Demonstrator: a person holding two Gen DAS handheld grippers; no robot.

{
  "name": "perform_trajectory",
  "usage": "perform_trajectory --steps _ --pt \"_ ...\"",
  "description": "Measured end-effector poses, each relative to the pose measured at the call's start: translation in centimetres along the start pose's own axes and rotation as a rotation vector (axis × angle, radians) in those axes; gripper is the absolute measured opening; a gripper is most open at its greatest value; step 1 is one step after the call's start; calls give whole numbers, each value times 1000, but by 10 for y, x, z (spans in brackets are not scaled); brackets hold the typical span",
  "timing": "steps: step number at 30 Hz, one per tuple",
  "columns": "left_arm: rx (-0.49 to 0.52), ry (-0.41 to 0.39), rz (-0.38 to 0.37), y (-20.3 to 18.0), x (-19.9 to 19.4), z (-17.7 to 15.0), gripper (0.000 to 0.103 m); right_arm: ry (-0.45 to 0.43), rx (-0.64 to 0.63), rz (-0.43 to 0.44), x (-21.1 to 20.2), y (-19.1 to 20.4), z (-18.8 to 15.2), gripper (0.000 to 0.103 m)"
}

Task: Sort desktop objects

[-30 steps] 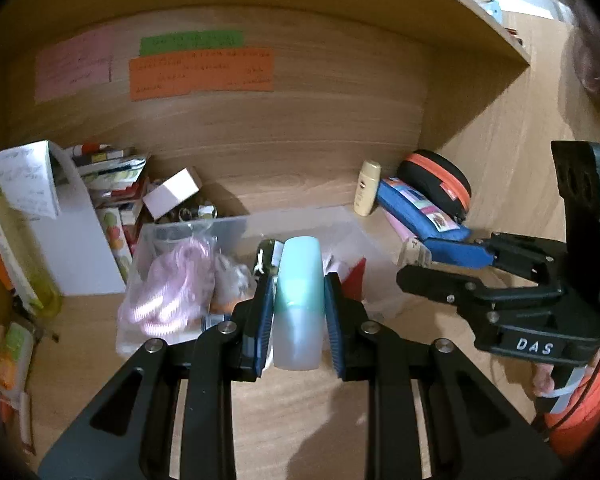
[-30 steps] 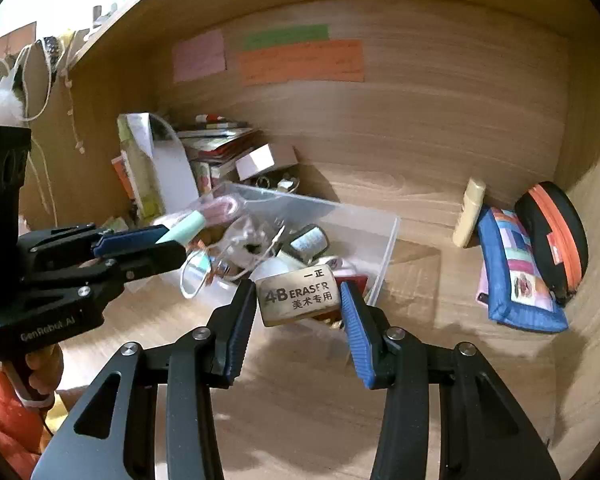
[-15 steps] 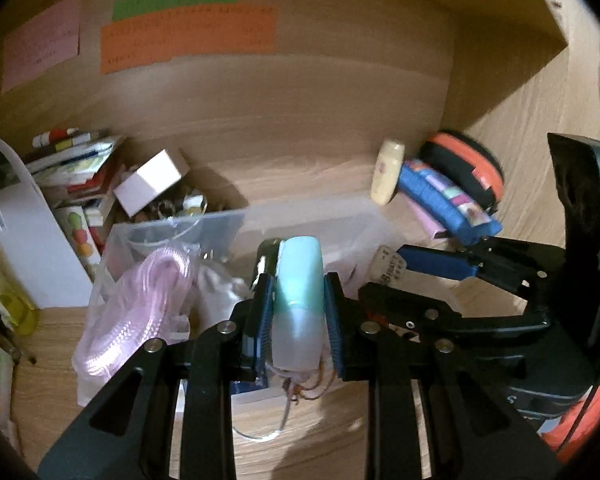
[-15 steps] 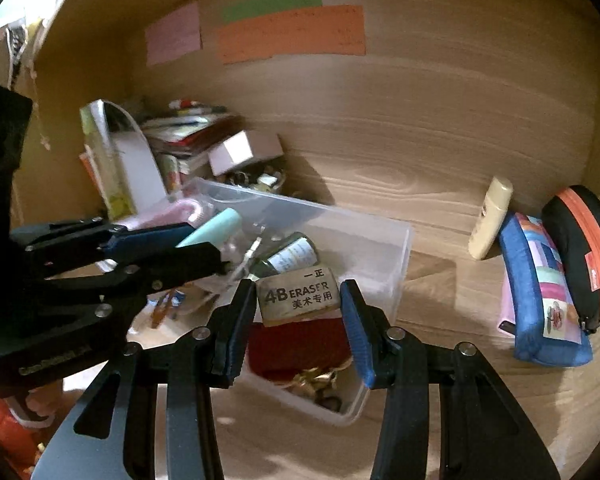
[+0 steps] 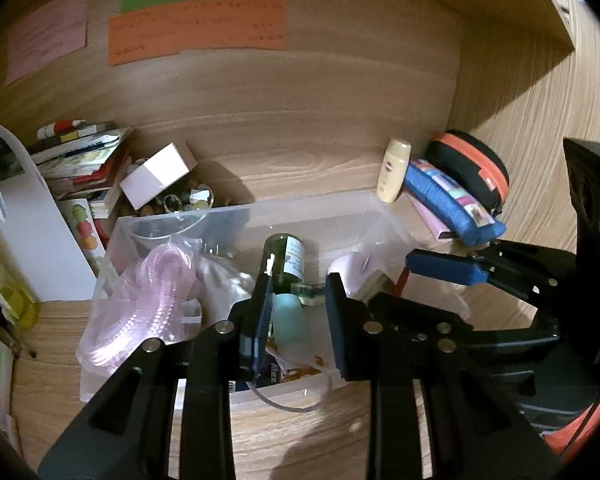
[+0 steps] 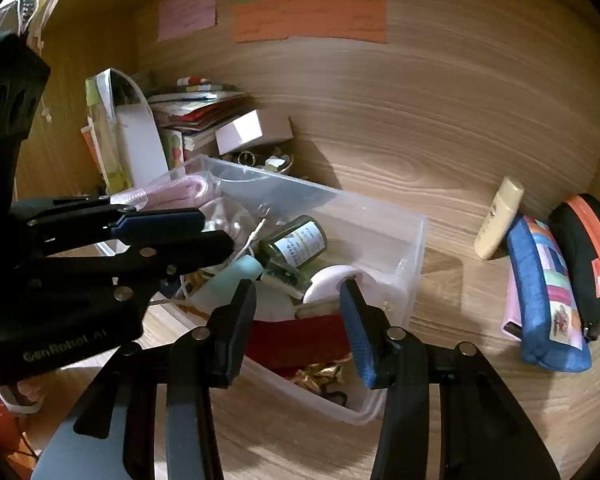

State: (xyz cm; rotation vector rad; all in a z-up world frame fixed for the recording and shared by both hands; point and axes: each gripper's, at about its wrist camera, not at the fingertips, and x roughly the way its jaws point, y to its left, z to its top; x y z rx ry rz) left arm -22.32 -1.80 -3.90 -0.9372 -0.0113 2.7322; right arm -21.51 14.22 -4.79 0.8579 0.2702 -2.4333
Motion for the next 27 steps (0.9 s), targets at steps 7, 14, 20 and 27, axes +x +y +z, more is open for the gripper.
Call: perform_trajectory --steps 7,14,20,27 --pt "22 -62 44 -7 -29 2 45 -33 27 -23 -31 -4 -1 54" --pt "45 -148 97 -13 -70 -7 67 -102 30 -64 -68 1 -3 69" --pt "19 -186 98 -12 -100 -16 77 -152 24 -75 -94 13 -5 74" --pt "-19 -222 148 -8 -127 -34 94 -178 54 -70 -113 30 -19 76"
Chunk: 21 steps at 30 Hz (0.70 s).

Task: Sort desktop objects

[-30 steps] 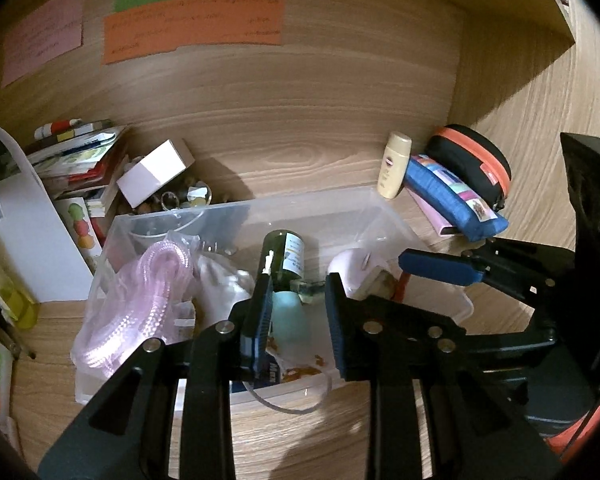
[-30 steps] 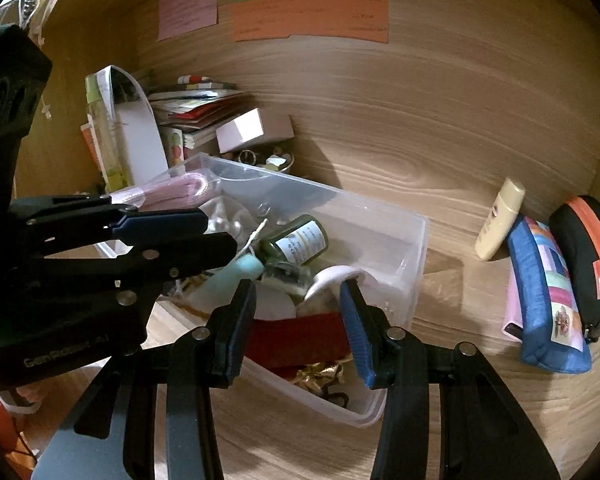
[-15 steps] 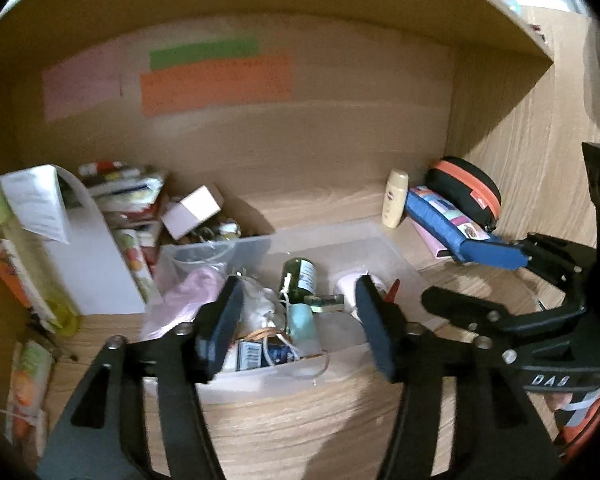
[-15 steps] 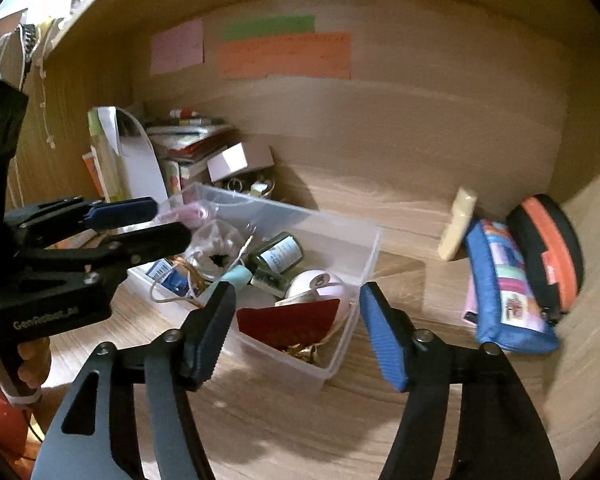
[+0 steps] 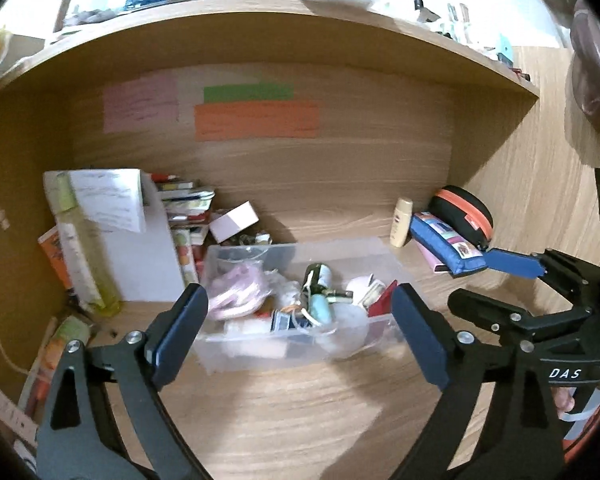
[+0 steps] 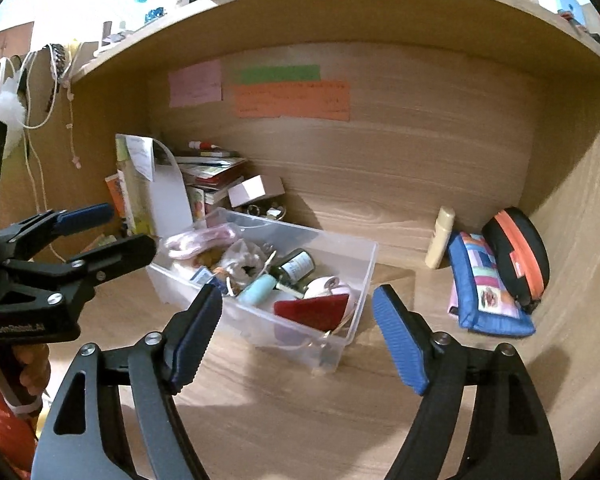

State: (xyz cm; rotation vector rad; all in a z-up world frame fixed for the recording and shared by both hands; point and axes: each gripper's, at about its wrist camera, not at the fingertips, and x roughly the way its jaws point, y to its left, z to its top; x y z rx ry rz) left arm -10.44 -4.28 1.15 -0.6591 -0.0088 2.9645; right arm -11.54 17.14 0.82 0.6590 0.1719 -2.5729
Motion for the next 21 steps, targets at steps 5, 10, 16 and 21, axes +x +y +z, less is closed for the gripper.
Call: perform_trajectory --steps 5,10,16,21 --pt "-38 23 10 6 -11 -9 96 -15 13 -12 -8 5 -2 86" --pt "-69 38 30 8 -11 -20 99 -22 32 -32 -11 10 -10 94" --pt "-111 79 46 16 -2 -26 99 1 45 -55 -7 10 -19 98" --pt "-127 90 64 21 2 -29 99 4 63 -47 -7 6 -21 98"
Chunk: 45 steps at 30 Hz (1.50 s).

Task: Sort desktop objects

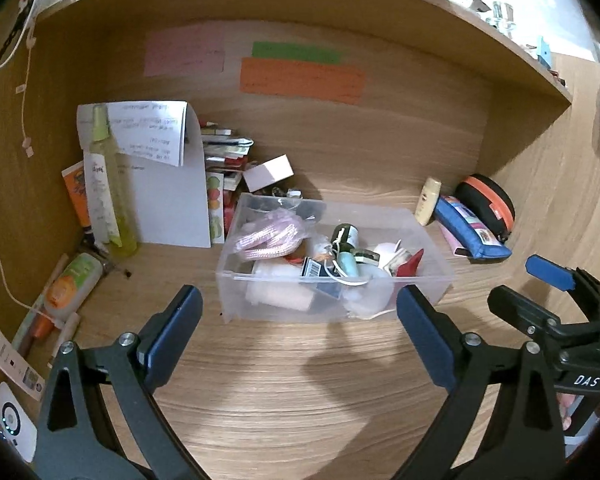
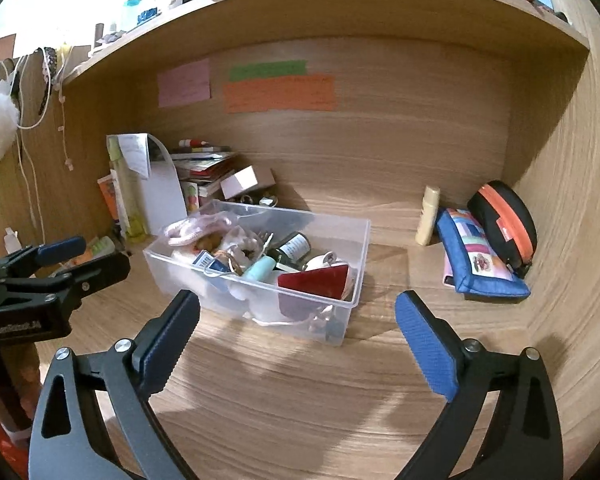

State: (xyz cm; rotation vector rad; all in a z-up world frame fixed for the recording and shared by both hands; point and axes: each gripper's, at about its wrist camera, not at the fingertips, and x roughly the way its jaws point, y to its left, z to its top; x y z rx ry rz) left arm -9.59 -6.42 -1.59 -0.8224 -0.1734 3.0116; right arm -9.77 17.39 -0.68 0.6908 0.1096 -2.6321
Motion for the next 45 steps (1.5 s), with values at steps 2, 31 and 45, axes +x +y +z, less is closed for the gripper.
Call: perform_trajectory --steps 2,31,45 --pt "-2 3 5 1 1 -1 99 9 5 5 2 0 -1 98" --pt "22 23 -1 -2 10 -6 99 33 7 23 4 1 -1 99" --pt "24 26 -2 -4 10 -7 99 37 12 27 5 1 0 99"
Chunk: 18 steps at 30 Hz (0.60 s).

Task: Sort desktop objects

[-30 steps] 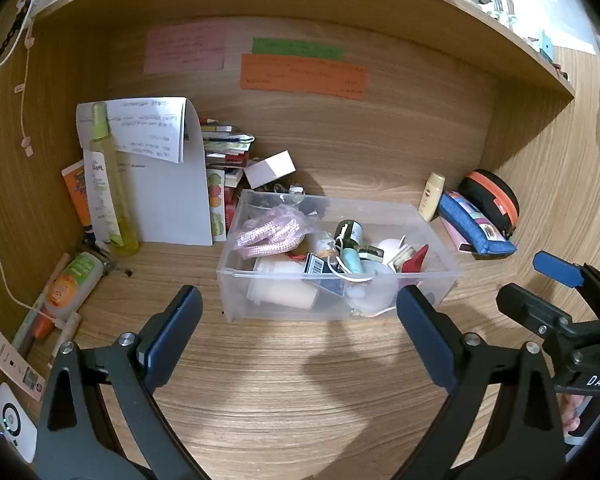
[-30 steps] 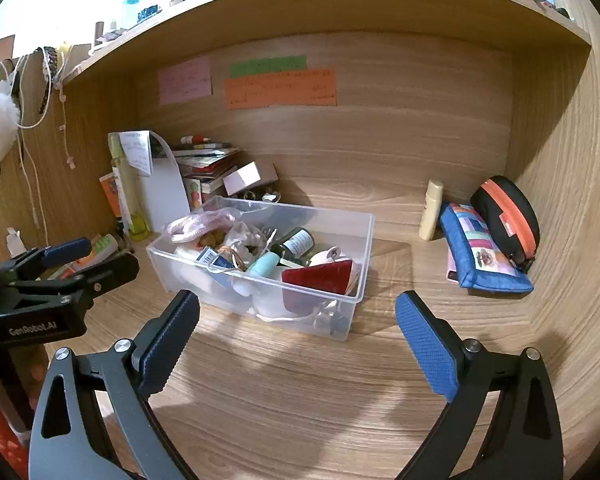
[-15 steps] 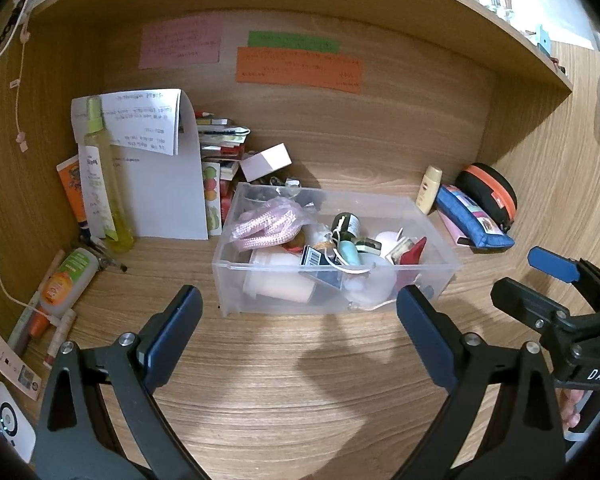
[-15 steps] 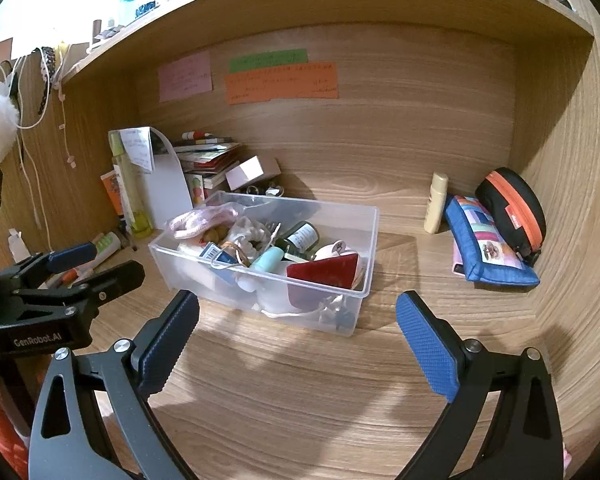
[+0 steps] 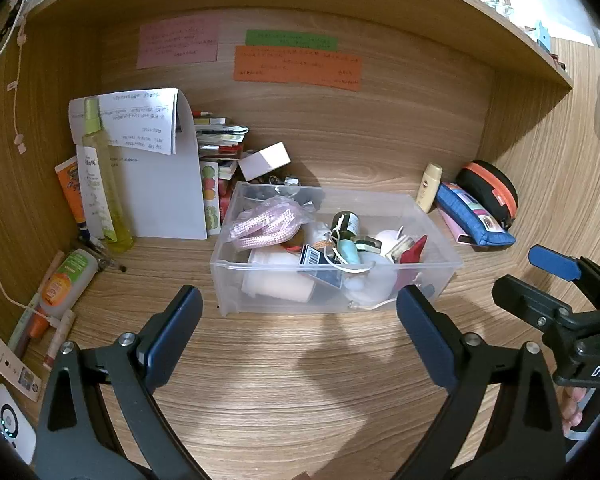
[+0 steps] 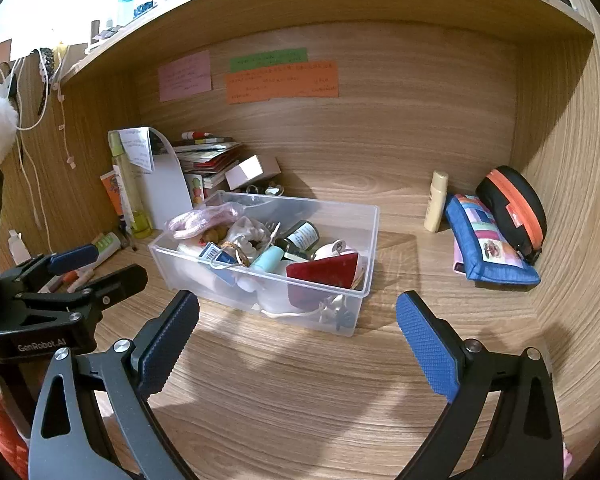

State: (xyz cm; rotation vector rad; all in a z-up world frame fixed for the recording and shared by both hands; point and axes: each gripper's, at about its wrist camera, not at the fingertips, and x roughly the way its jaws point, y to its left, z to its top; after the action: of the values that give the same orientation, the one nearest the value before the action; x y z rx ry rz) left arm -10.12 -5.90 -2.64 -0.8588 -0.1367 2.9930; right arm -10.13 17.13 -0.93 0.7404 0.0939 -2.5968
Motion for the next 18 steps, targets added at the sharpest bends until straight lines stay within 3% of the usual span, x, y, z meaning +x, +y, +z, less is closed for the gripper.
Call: perform_trajectory --steps 18 --pt "26 22 -22 -3 9 1 99 6 12 9 2 0 0 99"
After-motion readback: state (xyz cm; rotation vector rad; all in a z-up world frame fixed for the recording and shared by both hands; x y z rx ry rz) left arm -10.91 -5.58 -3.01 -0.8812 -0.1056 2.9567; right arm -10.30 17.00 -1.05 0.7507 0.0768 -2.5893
